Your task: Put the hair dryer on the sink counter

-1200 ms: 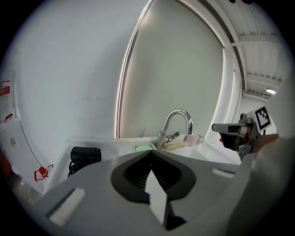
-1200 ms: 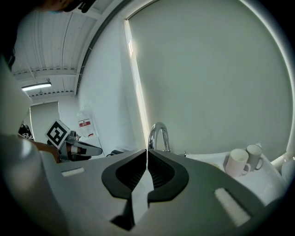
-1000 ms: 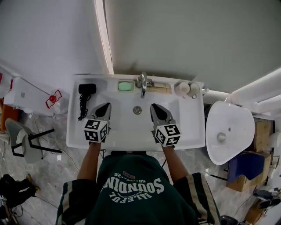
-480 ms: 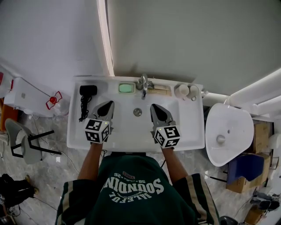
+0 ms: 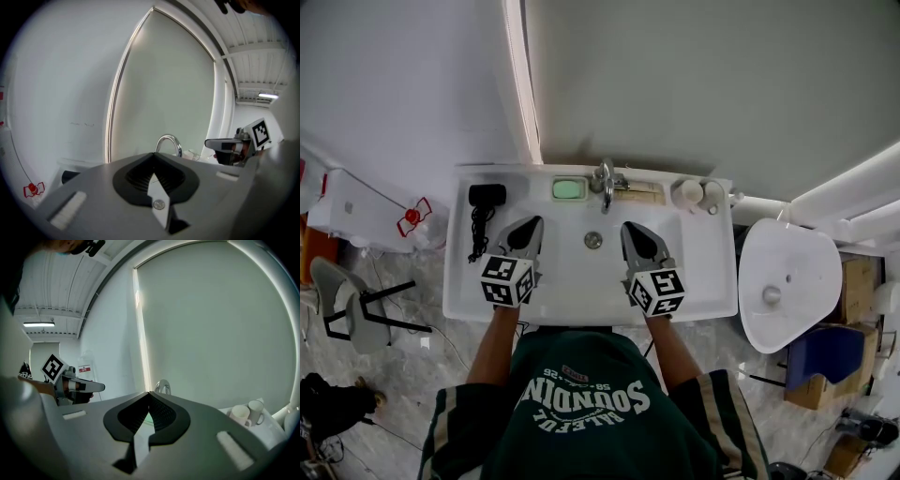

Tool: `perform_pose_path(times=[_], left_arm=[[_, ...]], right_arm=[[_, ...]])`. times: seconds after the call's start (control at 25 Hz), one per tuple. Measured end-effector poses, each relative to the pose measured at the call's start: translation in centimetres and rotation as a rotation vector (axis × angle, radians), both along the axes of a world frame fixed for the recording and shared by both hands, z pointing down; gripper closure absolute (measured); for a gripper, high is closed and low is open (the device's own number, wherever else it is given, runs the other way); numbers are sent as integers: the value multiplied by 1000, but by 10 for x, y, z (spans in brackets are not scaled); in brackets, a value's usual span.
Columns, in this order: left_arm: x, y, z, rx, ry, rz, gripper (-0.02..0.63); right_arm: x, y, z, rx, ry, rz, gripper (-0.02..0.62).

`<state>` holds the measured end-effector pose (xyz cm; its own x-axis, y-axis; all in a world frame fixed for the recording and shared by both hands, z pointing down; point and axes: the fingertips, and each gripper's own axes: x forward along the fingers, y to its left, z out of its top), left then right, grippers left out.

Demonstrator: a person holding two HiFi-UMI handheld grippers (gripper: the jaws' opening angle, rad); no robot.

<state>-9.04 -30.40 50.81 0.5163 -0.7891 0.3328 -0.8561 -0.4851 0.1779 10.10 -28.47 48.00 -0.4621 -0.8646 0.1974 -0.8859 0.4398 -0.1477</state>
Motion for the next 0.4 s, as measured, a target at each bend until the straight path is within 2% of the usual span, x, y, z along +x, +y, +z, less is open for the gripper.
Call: perform_pose_path(times=[0.4], left_arm=[[-2,0,6,-12,-2,1,554]], right_arm=[[-2,0,4,-8,4,-2,591]])
